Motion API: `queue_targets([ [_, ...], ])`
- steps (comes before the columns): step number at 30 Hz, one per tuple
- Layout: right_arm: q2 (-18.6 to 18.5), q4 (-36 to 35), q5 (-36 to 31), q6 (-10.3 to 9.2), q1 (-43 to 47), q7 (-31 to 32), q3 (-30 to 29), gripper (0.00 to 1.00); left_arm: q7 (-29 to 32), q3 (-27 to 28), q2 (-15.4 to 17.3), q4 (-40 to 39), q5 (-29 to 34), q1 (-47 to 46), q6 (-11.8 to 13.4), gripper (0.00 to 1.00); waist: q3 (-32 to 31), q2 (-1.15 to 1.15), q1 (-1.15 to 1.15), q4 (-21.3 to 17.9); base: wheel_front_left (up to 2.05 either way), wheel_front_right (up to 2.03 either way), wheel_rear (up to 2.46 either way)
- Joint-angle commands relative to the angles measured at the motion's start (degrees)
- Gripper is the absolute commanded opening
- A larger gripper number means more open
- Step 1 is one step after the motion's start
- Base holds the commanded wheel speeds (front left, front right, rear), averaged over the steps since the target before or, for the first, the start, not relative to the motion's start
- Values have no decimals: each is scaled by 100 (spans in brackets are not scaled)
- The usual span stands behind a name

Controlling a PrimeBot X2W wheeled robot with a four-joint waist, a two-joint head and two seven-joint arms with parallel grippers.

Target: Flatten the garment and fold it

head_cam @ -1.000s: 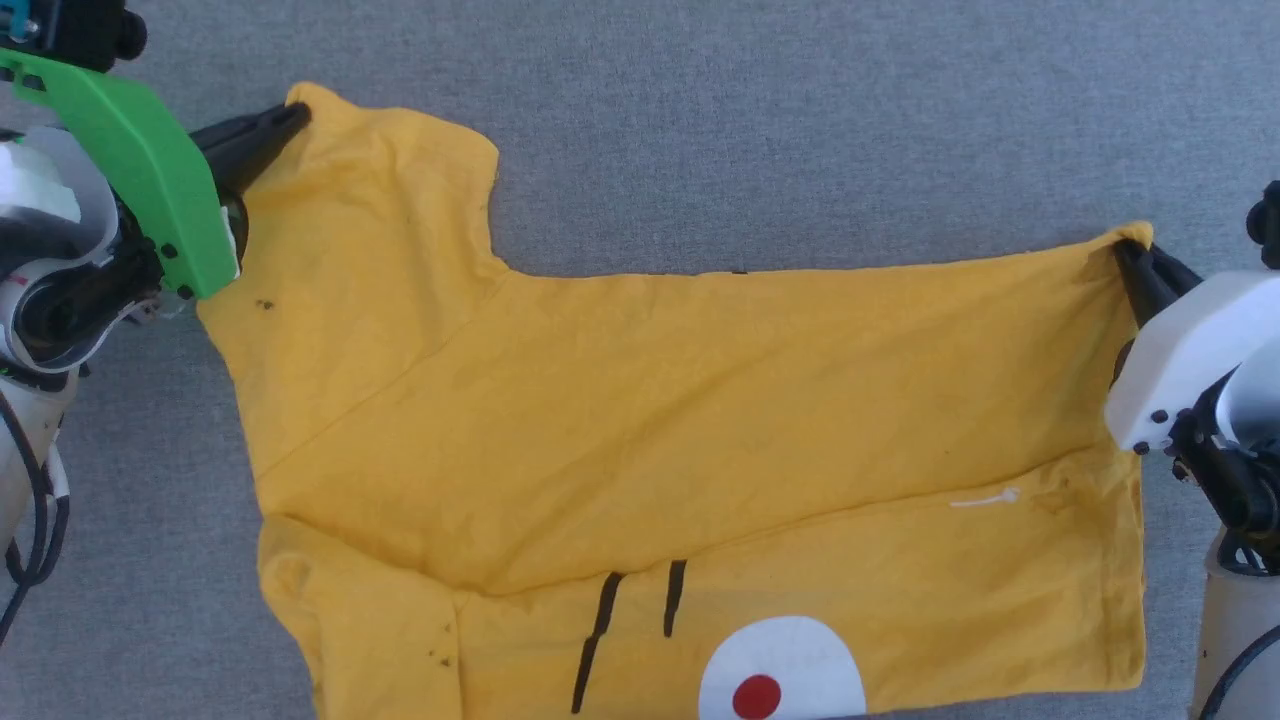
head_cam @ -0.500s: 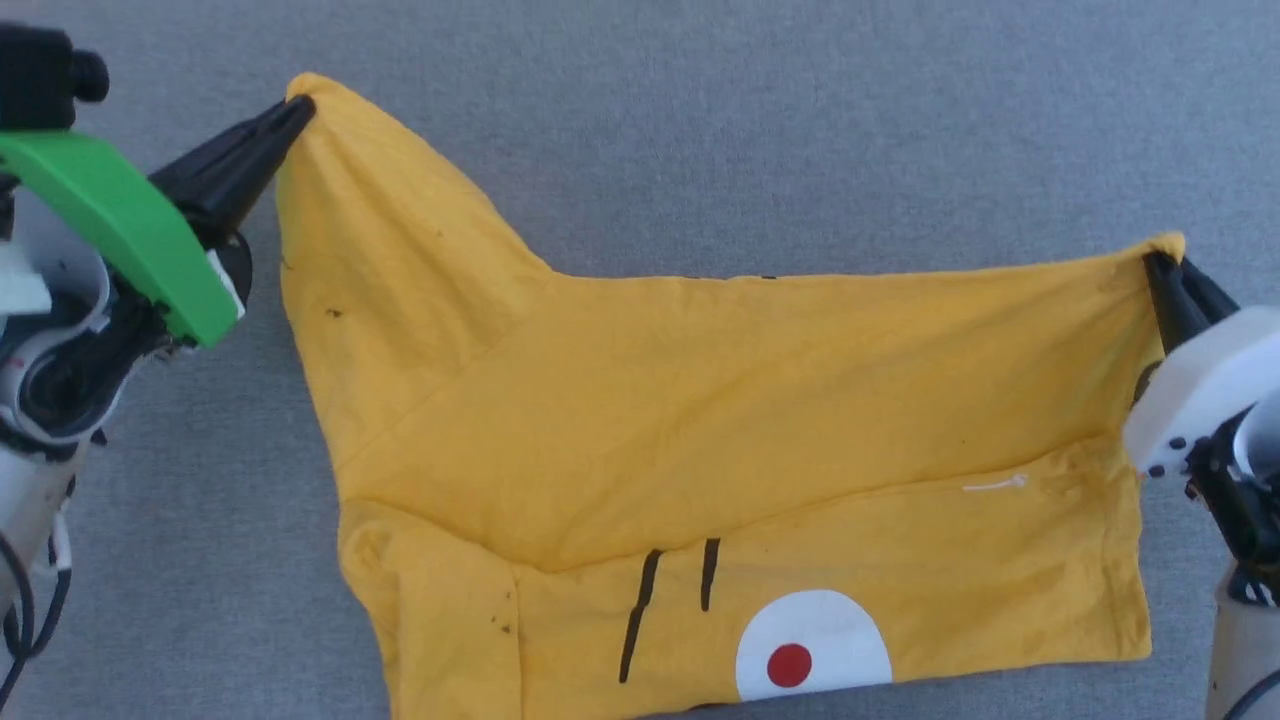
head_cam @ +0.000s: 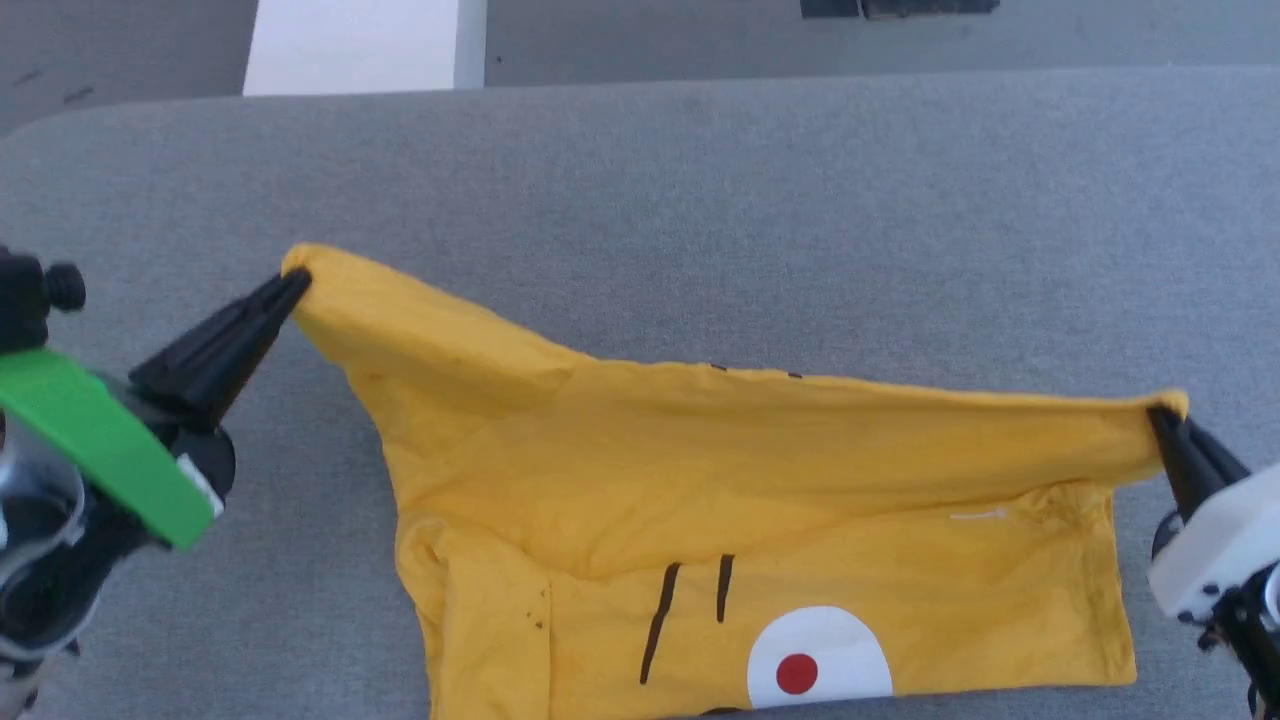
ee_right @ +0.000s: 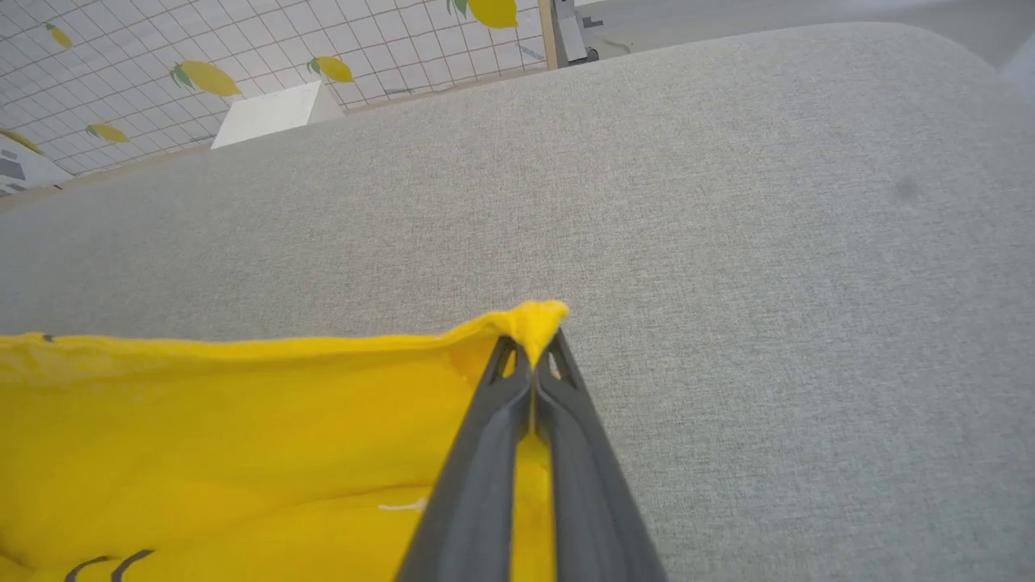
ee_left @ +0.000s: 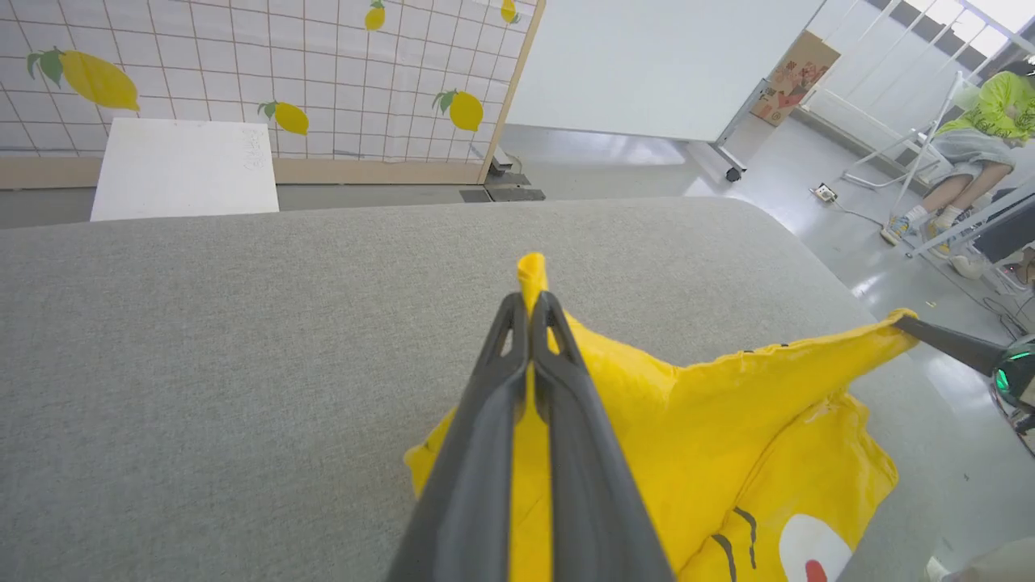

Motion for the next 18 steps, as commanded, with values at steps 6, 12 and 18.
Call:
queue_targets([
  [6,-4,-26,508,-9,718,222,-21,0,-384,109,388,-685,-296,1101,259,0,-423,0,0,86,0,0,0],
  [12,-4,-115,767,-9,1226,553,-11,0,-661,87,671,-1112,-571,2097,520,0,-564,0,0,80,0,0,0],
  [18,-4,-150,920,-9,1589,842,-156,0,-753,-101,807,-1267,-820,2854,599,0,-589,0,0,116,0,0,0],
])
